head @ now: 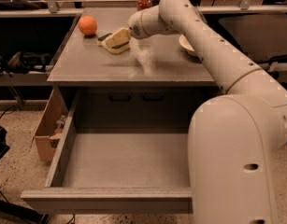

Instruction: Place sponge into top drawer

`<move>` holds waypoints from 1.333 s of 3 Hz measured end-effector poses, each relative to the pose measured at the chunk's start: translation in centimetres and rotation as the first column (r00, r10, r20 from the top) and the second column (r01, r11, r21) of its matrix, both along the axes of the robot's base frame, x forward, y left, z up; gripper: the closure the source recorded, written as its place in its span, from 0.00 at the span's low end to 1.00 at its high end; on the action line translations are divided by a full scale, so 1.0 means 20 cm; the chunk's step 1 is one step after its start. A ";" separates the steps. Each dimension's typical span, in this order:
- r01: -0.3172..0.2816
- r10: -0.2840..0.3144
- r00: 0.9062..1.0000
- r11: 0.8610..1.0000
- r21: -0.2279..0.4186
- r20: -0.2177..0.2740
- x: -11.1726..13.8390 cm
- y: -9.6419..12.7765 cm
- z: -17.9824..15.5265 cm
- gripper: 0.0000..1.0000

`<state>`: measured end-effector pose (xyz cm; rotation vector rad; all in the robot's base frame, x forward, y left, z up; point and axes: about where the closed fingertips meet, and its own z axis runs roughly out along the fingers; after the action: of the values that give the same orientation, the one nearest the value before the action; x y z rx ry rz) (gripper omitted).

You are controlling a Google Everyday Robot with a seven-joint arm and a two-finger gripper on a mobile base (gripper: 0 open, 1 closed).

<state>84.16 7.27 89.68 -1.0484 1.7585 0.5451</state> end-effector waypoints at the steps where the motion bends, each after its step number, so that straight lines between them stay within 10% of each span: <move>1: 0.026 -0.026 0.998 1.000 0.003 -0.057 0.05 0.08 -0.13 0.00; 4: 0.063 -0.062 0.990 0.998 0.008 -0.123 0.04 0.18 -0.31 0.74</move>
Offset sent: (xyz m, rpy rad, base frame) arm 0.0093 0.0336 -0.0768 0.0157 0.1353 -0.0932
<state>85.01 10.80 83.39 -0.9655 1.8875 0.5908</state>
